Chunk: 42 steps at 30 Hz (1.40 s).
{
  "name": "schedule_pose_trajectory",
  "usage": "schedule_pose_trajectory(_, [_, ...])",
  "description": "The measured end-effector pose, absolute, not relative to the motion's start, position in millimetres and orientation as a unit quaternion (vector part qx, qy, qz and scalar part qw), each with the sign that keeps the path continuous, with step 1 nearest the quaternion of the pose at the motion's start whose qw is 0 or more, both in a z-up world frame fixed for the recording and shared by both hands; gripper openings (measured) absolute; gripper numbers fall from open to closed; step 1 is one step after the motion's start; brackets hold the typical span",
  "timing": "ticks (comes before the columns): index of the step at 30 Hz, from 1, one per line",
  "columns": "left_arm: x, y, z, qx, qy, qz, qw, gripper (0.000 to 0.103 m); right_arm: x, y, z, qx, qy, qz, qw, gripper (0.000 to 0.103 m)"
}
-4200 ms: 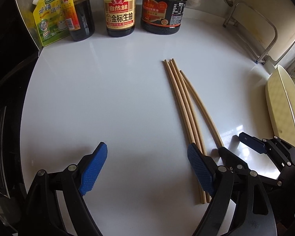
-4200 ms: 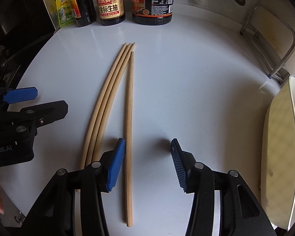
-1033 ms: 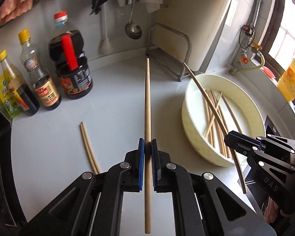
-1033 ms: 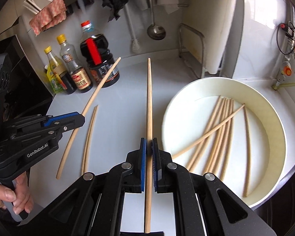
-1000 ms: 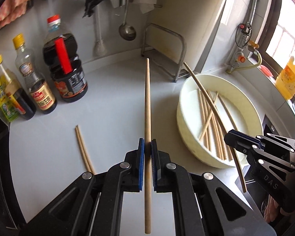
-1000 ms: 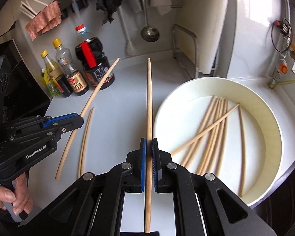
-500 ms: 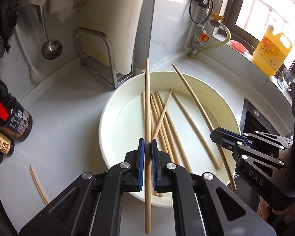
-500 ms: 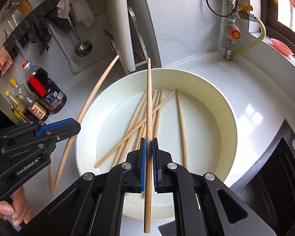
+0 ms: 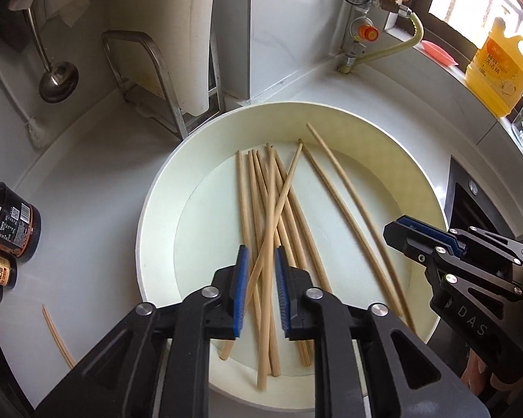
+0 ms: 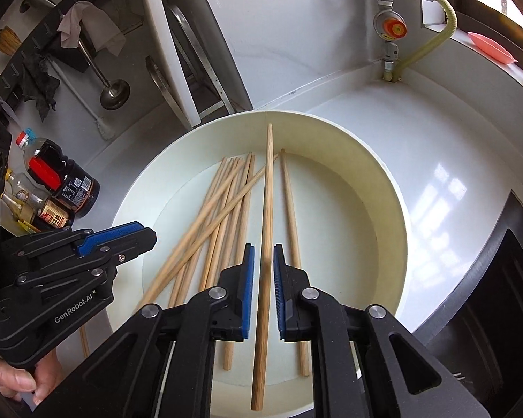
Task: Organize utensils
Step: 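Lower the chopstick into the basin and open the left gripper while the right gripper releases its own, then withdraw both open grippers from the basin back toward the last two chopsticks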
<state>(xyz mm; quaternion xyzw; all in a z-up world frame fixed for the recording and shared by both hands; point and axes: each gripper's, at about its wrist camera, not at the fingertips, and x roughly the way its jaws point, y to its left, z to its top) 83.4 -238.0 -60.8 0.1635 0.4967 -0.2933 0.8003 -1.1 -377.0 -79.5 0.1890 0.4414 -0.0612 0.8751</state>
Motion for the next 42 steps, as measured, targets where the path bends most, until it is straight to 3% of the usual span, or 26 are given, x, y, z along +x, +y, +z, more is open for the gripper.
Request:
schedule_pose_trajectory(2, [84.0,-232.3,-58.4,0.157,0.494,-0.285,0.806,0.046,-3.2,-377.7,-78.6,0.188,0.439,-0.063,0.876,0.015])
schedule_pose_trajectory(3, [84.1,-228.7,-55.6,0.153,0.490,-0.282,0.811,0.062,-4.4,-378.1,-78.4,0.190,0.439,-0.062,0.876,0.015])
schedule_pose_trajectory(4, [83.7,-224.8,-52.1,0.147,0.485,-0.279,0.816,0.068,-5.6,-378.2,-78.3,0.190,0.439,-0.063,0.876,0.015])
schedule_pose_trajectory(9, [81.4,-207.1,-40.1,0.139,0.477,-0.263,0.827,0.075,-13.6,-375.5,-78.5,0.196,0.441,-0.060,0.874,0.019])
schedule_pose_trajectory(42, [35.3,-37.7,-24.7,0.068,0.482,-0.171,0.857,0.078,-29.8,-242.8,-47.1,0.109,0.445,0.032,0.888,0.038])
